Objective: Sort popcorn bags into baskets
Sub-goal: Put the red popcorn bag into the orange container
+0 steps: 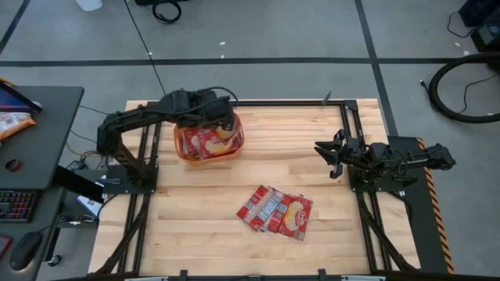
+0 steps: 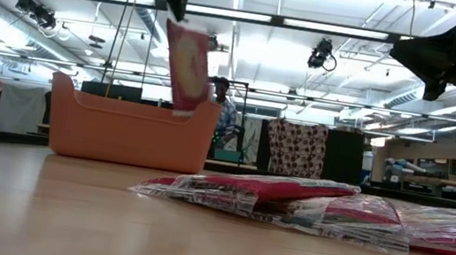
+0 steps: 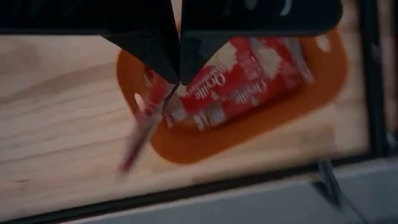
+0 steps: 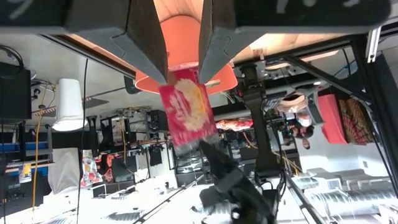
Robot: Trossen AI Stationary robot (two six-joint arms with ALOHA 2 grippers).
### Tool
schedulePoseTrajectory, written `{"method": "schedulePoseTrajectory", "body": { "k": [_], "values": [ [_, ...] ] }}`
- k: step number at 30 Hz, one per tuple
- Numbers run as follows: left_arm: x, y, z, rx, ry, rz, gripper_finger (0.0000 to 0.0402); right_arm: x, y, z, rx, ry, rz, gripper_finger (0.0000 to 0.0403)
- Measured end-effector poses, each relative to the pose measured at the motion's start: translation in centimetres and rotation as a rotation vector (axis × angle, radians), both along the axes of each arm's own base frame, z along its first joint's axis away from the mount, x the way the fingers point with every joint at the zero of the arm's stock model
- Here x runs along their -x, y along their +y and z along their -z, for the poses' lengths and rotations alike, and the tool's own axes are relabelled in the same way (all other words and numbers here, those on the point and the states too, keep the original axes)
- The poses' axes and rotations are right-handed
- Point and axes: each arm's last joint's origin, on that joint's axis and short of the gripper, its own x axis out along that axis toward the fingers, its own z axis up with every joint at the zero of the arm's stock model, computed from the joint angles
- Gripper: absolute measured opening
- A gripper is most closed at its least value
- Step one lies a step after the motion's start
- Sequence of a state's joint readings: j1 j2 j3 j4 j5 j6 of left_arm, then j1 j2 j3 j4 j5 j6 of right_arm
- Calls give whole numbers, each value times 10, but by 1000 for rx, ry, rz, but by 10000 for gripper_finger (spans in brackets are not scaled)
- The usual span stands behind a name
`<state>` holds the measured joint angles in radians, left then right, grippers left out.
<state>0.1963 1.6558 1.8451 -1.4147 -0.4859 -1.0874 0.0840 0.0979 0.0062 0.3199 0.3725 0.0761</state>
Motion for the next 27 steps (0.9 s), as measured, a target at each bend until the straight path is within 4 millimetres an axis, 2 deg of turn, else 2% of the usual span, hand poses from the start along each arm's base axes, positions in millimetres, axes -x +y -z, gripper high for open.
{"method": "schedulePoseTrajectory", "body": {
  "k": [3,7,11,14,18,23,27],
  "values": [
    [-5,10,17,69,-19,-17,9,0,0,0,0,0,0,95],
    [1,24,42,210,27,-77,10,0,0,0,0,0,0,95],
    [4,28,69,297,71,-119,11,0,0,0,0,0,0,95],
    [7,27,81,313,124,-122,12,0,0,0,0,1,0,95],
    [4,30,80,280,100,-84,12,0,0,0,0,0,0,95],
    [-1,31,68,227,82,52,8,0,0,0,0,0,0,95],
    [-7,28,62,124,76,81,5,0,0,0,0,0,0,95]
  ]
}}
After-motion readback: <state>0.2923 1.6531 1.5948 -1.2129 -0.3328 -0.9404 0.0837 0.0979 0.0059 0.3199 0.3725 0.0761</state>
